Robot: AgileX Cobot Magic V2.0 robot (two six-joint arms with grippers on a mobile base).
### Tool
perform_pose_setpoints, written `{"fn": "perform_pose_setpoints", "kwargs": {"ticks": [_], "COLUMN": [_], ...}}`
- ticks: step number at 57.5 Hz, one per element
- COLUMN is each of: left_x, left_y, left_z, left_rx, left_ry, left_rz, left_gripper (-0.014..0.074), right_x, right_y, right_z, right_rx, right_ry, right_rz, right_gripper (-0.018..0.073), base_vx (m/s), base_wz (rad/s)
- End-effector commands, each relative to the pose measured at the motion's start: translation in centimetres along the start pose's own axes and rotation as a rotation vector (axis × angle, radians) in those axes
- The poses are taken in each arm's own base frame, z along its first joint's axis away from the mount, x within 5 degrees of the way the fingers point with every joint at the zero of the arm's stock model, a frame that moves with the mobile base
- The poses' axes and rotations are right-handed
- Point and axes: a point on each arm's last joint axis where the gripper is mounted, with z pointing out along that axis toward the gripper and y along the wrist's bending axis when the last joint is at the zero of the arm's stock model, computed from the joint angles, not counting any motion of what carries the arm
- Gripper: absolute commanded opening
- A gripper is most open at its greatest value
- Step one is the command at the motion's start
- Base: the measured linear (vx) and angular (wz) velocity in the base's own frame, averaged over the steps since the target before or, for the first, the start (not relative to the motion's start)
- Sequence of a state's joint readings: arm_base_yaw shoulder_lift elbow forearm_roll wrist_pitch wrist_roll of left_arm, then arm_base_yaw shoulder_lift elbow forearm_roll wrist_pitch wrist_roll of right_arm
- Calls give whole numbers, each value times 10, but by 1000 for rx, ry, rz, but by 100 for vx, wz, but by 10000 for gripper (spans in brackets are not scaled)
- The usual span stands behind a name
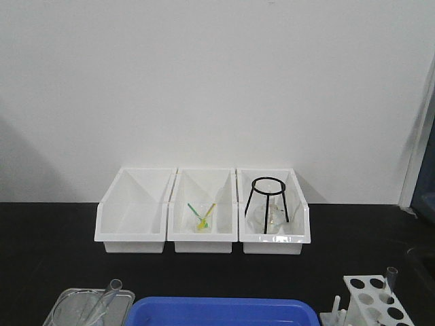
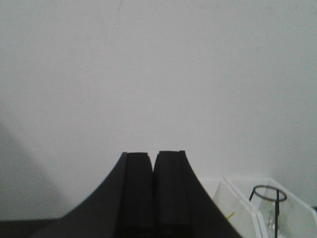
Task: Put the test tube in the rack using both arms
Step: 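Close the left gripper on the test tube and lift it from the beaker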
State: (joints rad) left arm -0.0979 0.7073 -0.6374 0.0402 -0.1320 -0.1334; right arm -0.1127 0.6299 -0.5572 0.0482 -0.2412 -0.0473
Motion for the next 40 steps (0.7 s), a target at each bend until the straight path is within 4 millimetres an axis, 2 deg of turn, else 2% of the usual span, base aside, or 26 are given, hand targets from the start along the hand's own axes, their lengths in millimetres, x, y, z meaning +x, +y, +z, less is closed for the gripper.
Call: {"fn": "perform_pose_setpoints", "kwargs": {"ticks": [1,8,16,22,34,40], "left_x": [-10,-2,1,1,1,0], "left_y": [-1,0,0,0,-2,-2], "left_z": [21,34,36,36,36,36], "left_rx": [6,5,3,6,23,24], "left_ry": [-56,-28,-11,-12,-10,-19], "left_rz": [-10,-10,-10,9,83,82], "left_gripper": [-4,23,112,232,490,563], "right_x": [-9,-3,-3,-2,1,-1], "right_y": [0,0,0,0,0,0], "right_z": [14,20,20,20,21,20], "right_rx": [5,5,4,4,2,3], "right_ry": [-57,-28,-28,-12,15,-7], "right_rz": [-15,-16,-17,-18,-18,-18], "right_gripper": [-2,25,123,251,569,652], "base_vx": [0,0,0,0,0,0], "base_wz": [0,0,0,0,0,0]}}
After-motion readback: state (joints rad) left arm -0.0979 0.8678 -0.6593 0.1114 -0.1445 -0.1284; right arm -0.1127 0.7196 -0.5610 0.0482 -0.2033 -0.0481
